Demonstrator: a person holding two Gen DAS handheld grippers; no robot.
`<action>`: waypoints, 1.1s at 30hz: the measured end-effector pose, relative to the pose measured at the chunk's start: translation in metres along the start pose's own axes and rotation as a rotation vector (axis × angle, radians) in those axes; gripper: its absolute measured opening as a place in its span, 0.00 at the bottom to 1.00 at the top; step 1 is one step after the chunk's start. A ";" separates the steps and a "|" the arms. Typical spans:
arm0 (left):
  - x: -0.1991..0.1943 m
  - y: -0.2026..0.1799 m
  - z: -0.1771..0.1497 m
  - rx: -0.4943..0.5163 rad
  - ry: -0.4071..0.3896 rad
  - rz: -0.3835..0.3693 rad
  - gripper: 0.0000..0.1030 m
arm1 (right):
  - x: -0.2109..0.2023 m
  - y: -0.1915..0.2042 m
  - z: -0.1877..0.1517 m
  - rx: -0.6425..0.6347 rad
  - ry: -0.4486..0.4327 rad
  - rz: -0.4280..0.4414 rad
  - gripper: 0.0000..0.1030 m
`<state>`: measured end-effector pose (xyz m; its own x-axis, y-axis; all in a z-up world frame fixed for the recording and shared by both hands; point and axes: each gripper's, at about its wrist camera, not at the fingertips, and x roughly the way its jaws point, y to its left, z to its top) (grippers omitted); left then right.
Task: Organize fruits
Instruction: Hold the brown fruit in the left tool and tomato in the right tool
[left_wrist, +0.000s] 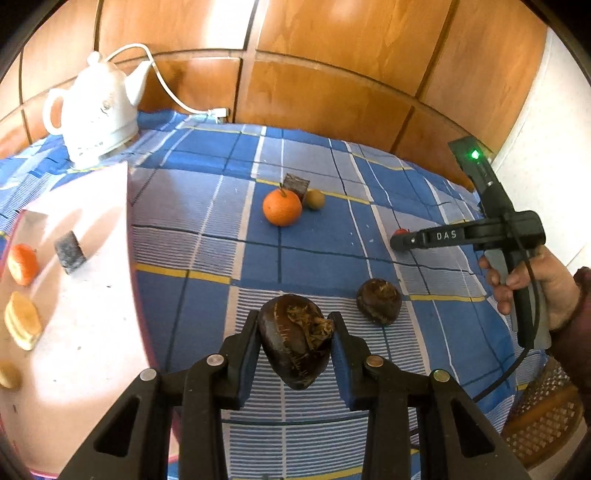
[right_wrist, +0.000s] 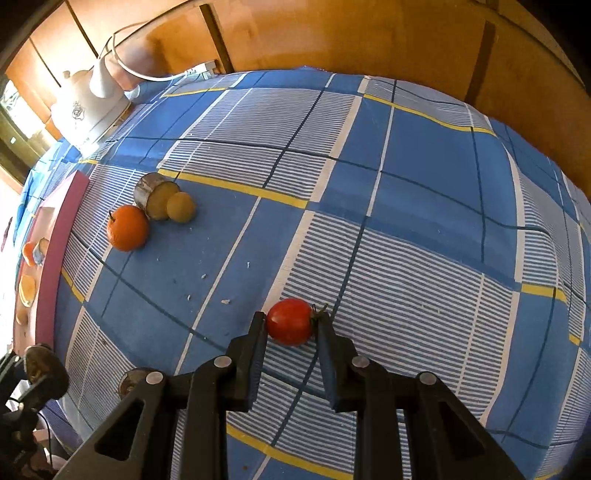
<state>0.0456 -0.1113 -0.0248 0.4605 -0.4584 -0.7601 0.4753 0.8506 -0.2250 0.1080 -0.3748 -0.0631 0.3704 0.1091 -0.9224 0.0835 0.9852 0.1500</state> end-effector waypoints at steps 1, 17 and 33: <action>-0.002 0.000 0.001 0.002 -0.005 0.003 0.35 | 0.000 0.000 0.000 0.000 0.000 0.000 0.26; -0.009 0.001 -0.001 -0.006 -0.008 0.026 0.35 | 0.005 -0.006 0.001 0.019 0.002 0.020 0.27; -0.023 0.002 0.003 0.012 -0.080 0.128 0.35 | 0.006 0.010 -0.001 -0.040 -0.007 -0.028 0.27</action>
<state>0.0378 -0.0999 -0.0061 0.5757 -0.3659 -0.7312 0.4174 0.9005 -0.1219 0.1105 -0.3638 -0.0676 0.3745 0.0810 -0.9237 0.0571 0.9923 0.1102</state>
